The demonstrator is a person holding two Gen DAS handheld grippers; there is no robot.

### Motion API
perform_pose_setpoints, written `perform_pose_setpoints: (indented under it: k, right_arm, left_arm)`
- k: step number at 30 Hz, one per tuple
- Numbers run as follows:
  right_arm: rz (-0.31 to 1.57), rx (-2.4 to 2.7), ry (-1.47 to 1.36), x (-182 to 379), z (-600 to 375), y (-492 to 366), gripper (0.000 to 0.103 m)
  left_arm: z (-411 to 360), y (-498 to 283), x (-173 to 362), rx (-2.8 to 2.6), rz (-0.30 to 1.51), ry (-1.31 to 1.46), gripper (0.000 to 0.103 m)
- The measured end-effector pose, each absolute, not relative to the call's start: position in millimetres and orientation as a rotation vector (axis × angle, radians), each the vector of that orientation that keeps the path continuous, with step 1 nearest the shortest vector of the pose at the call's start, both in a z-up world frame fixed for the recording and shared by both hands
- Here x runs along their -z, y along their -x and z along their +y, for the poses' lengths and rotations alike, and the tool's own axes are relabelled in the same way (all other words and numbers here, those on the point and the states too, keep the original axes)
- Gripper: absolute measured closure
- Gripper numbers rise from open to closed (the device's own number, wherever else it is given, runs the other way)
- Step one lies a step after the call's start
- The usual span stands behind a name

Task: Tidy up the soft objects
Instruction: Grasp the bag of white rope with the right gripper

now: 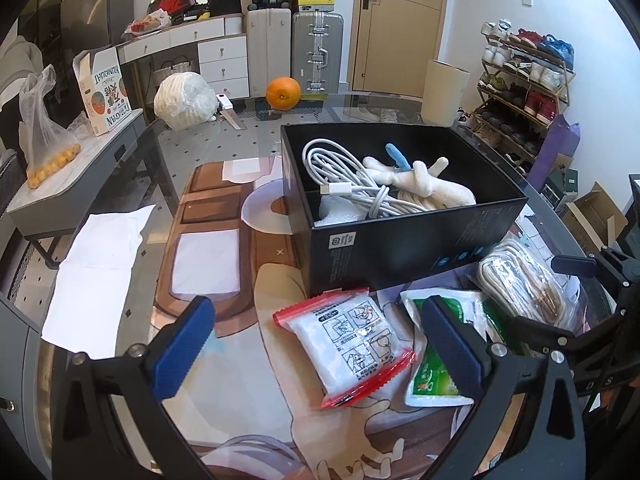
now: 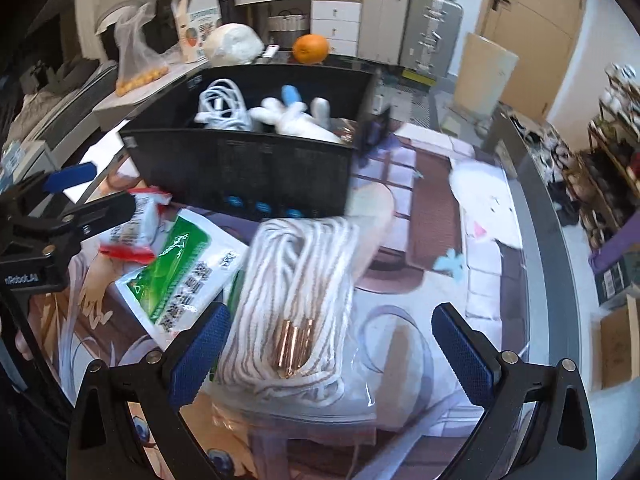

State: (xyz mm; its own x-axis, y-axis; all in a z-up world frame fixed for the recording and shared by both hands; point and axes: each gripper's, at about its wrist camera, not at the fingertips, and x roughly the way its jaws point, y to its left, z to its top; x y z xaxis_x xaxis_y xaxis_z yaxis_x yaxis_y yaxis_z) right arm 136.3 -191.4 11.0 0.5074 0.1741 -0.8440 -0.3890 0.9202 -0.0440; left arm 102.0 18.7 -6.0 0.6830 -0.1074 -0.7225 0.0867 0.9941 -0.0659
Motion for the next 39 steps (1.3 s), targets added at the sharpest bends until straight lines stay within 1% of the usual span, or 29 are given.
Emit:
perform_pose_setpoints:
  k: [11,20,23,25,29,30,33,39]
  right_arm:
    - [0.990,-0.342,0.245,-6,-184,-138,0.001]
    - [0.972,-0.315,0.264,-6,-182,-140,0.002]
    - [0.965,-0.322,0.256,-7,-182,-140,0.011]
    - [0.969,-0.341,0.243,-7,-183,-140,0.022]
    - [0.966,-0.355,0.239,-10,-185,-136,0.036]
    - [0.968,-0.360,0.234,-10,-185,-136,0.044]
    - [0.969,-0.369,0.232,-11,-186,-136,0.049]
    - [0.968,-0.383,0.224,-13,-186,-135,0.052]
  left_arm:
    - [19,-104,12,0.106,0.845,0.015,0.000]
    - [19,-109,24,0.125,0.912,0.027,0.000]
    - [14,-110,27,0.128,0.926,0.012,0.000]
    - [11,-110,28,0.124,0.934,-0.003,0.000]
    - [13,-110,32,0.125,0.951,0.007,0.000]
    - [13,-110,33,0.123,0.958,0.008,0.000]
    - [11,-109,34,0.123,0.960,0.002,0.000]
    - [12,-109,33,0.127,0.963,0.005,0.000]
